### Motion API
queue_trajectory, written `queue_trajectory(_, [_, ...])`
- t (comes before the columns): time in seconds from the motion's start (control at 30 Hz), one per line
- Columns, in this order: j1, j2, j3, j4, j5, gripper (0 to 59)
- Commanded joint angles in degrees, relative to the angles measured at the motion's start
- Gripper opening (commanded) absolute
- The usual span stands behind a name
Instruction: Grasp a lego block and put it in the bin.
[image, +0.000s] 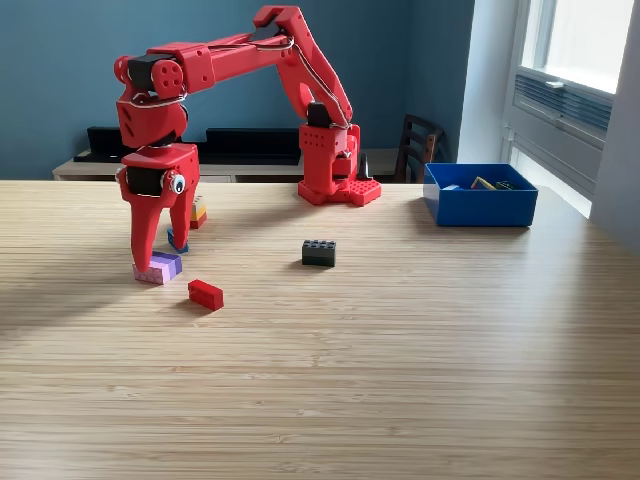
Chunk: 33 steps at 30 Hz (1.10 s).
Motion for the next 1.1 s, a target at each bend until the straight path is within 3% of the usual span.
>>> queue_trajectory(0.03, [0.1, 1.5, -4.0, 0.3, -1.1, 31.5])
queue_trajectory(0.6, [1.0, -5.7, -10.9, 0.3, -0.4, 27.6])
queue_trajectory(0.7, [1.0, -6.5, -12.0, 0.3, 2.3, 21.0])
queue_trajectory(0.8, [1.0, -6.9, -13.1, 0.1, 4.8, 8.7])
queue_trajectory(0.9, [0.9, -6.9, -13.3, -0.2, 6.2, 0.7])
queue_trajectory(1.1, [1.1, -6.9, -15.1, -0.1, 8.8, 0.1])
